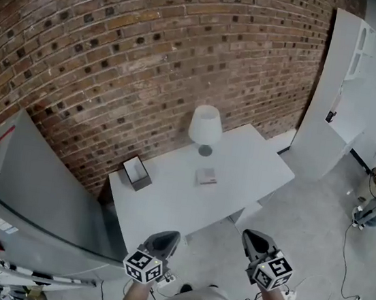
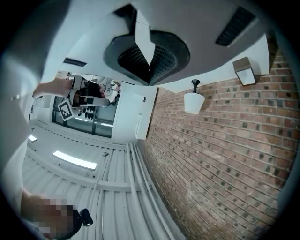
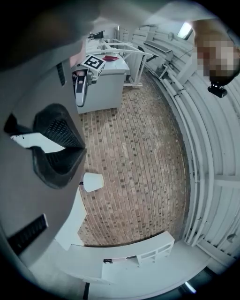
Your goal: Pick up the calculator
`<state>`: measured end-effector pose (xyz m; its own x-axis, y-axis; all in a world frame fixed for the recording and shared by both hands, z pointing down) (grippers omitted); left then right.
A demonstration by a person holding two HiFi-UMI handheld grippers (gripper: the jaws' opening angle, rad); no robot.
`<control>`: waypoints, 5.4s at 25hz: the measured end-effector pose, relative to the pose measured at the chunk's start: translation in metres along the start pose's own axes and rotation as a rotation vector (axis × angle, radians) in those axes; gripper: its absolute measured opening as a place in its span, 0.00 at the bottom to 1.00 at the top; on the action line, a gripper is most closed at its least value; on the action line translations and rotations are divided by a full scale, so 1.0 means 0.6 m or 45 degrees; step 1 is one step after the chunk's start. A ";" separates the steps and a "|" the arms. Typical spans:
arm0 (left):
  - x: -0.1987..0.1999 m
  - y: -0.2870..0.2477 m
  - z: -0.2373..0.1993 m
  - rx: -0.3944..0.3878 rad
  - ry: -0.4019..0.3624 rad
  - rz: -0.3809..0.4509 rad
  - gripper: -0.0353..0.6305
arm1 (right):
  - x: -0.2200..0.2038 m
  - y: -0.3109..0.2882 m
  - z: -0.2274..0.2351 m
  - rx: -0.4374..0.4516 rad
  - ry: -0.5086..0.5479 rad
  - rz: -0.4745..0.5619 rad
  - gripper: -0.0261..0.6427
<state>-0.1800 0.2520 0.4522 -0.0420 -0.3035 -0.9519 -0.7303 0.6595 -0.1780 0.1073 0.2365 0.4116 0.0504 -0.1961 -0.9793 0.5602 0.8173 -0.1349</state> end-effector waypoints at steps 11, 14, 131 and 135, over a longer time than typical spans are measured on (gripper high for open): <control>-0.005 -0.003 0.016 0.023 -0.008 0.004 0.09 | -0.005 0.004 0.017 -0.020 -0.018 -0.014 0.06; -0.007 -0.007 0.022 0.039 -0.006 -0.003 0.16 | -0.007 0.007 0.023 -0.001 -0.032 -0.016 0.06; -0.404 -0.753 -0.562 0.059 -0.574 -1.176 0.45 | -0.350 -0.786 0.504 0.468 -0.276 -0.875 0.06; -0.420 -0.764 -0.561 0.061 -0.713 -1.189 0.42 | -0.365 -0.790 0.508 0.473 -0.298 -0.894 0.06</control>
<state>-0.0641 -0.2055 0.8575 0.8409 -0.3501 -0.4127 -0.2854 0.3612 -0.8878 0.0830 -0.2730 0.7360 -0.2653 -0.7354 -0.6236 0.7601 0.2384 -0.6045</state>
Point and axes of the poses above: the fingertips, and each gripper's own axes: y backward along the fingers, z to its right, x out of its top, the point moved 7 cm from there along y, backward along the fingers, and after that the axes turned 7 degrees about -x, right-handed, at the moved point
